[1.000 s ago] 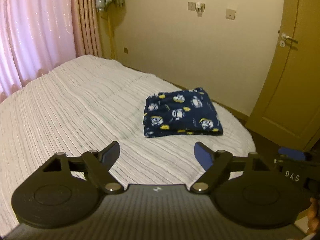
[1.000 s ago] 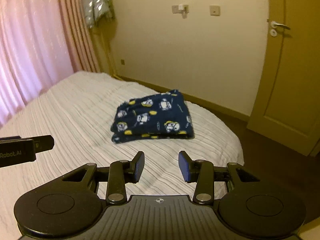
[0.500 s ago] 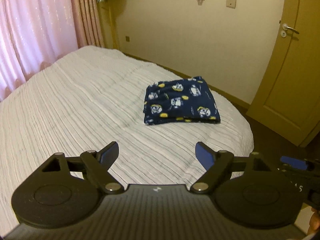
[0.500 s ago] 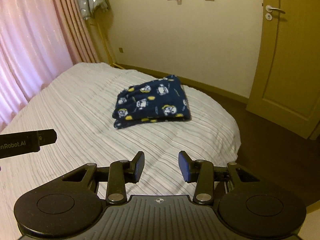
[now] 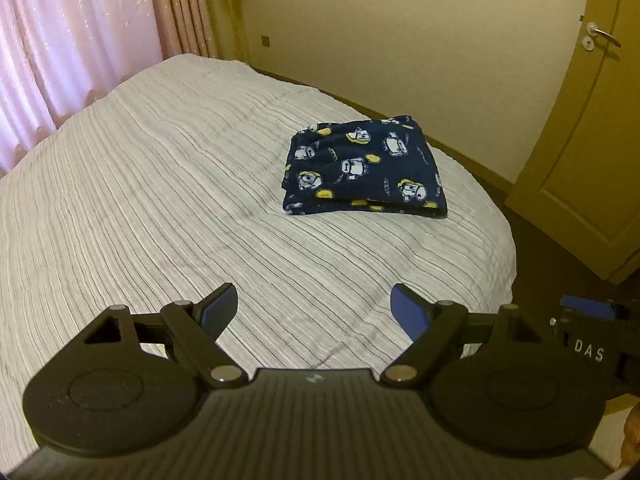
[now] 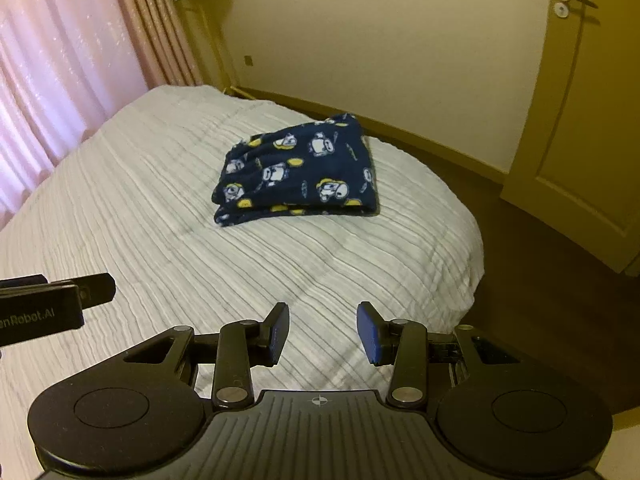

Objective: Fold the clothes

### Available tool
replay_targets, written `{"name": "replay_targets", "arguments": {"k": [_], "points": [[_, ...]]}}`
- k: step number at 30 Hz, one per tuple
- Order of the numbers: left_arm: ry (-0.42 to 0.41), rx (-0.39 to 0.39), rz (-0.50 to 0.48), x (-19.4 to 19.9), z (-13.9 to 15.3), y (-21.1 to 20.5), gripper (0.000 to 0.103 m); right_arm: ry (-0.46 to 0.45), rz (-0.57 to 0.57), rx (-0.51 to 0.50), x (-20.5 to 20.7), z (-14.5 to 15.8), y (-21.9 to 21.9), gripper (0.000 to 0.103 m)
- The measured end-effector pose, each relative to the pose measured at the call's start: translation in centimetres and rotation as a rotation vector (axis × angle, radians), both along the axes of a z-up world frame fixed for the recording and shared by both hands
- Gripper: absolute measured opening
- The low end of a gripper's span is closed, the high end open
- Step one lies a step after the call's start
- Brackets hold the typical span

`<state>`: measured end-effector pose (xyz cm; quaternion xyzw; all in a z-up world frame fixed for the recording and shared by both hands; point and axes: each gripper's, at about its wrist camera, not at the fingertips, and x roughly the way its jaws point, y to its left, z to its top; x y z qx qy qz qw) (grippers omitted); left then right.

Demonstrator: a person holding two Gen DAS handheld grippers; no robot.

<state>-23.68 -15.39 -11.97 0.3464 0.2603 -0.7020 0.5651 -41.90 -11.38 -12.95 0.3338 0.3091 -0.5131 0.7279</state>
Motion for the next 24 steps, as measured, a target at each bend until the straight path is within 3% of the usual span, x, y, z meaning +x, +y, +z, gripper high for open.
{"name": "replay_targets", "arguments": {"k": [14, 24], "points": [[-0.034, -0.059, -0.011, -3.4, -0.4, -2.3, 0.081, -0.008, 0.078, 0.037, 0.2, -0.1, -4.3, 0.042], [-0.015, 0.005, 0.013, -4.0, -1.9, -4.4, 0.081, 0.01, 0.129, 0.087, 1.4, -1.5, -6.7, 0.042]]}}
